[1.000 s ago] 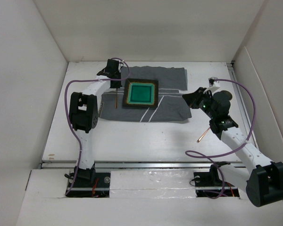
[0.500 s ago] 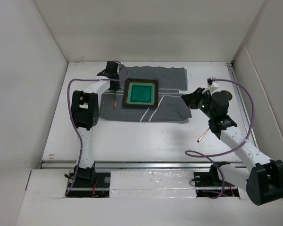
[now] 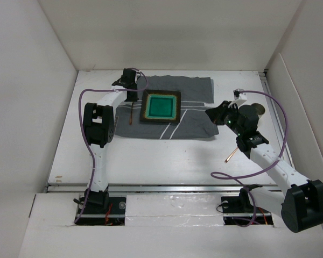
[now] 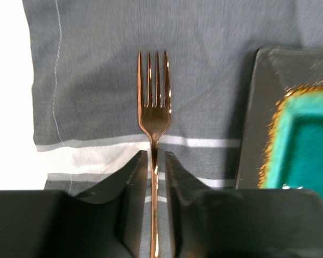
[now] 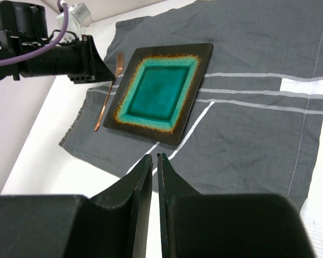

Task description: Set the dinner table for one person

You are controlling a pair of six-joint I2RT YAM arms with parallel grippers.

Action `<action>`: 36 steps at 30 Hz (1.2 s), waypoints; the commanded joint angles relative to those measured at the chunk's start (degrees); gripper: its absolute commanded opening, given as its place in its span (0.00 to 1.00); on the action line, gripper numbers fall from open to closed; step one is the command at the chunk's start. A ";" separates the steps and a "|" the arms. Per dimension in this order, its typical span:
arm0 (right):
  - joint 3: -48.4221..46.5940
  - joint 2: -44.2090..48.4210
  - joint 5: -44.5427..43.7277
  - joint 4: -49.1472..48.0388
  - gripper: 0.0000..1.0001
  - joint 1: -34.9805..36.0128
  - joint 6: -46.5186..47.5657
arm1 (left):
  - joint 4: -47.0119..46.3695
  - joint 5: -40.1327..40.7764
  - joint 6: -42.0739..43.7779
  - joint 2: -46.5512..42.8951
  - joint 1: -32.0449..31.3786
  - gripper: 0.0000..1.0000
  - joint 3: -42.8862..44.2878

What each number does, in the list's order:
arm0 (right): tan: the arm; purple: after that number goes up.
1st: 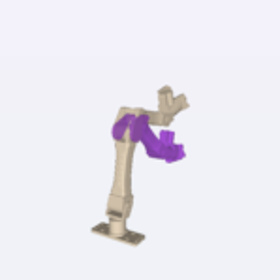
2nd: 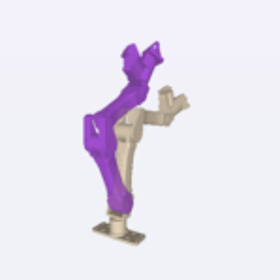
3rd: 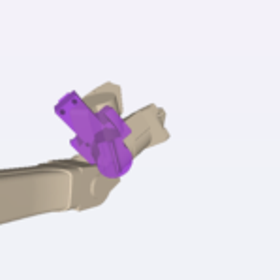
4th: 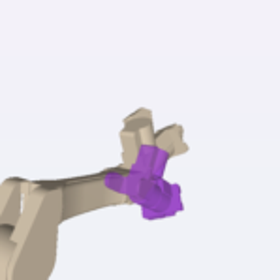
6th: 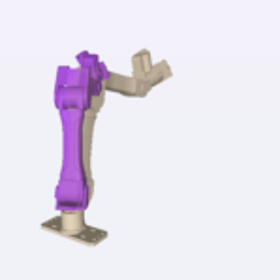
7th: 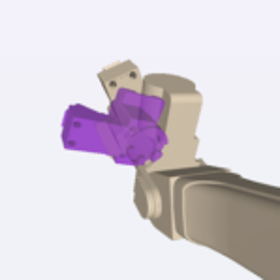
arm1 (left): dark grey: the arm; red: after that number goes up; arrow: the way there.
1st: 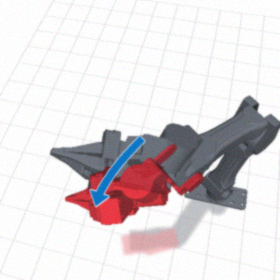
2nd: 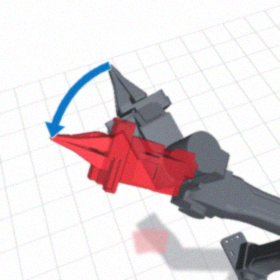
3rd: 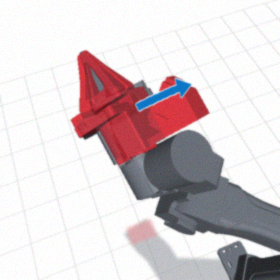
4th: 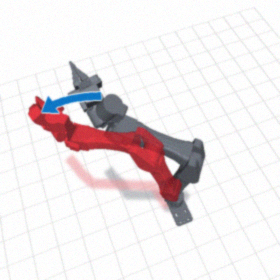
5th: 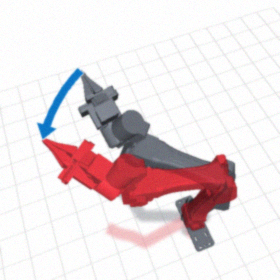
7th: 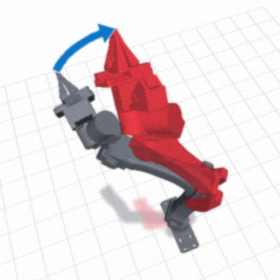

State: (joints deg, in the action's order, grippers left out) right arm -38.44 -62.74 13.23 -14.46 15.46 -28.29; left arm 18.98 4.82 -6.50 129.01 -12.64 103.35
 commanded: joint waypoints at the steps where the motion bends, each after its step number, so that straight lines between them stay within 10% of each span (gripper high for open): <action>1: -1.64 0.60 -1.10 -1.19 0.14 0.44 1.14 | 0.44 0.45 -0.97 -0.60 -0.10 0.18 3.52; 9: -1.82 0.16 -2.33 -1.01 0.00 1.50 1.84 | -0.70 0.28 -1.85 -10.16 -2.03 0.35 1.51; 15: -1.99 0.42 -4.97 0.04 0.00 2.11 2.45 | -4.91 -3.66 -8.42 -29.23 -3.26 0.27 -5.25; 21: -1.47 3.06 -12.17 4.60 0.00 2.64 2.98 | -13.53 -19.13 -14.41 -56.03 -3.79 0.00 -30.54; 28: 4.93 9.82 -26.92 21.45 0.00 2.64 -1.49 | -13.19 -27.05 -16.79 -83.27 -3.79 0.00 -55.24; 36: 5.65 16.24 -32.31 40.82 0.00 0.71 -10.55 | -5.71 -34.86 -10.99 -97.09 -4.32 0.11 -59.93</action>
State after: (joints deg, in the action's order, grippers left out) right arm -32.12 -47.57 -14.57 17.23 16.86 -34.39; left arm 14.26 -24.18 -19.09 36.97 -16.67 43.57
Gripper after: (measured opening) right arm 0.009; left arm 0.101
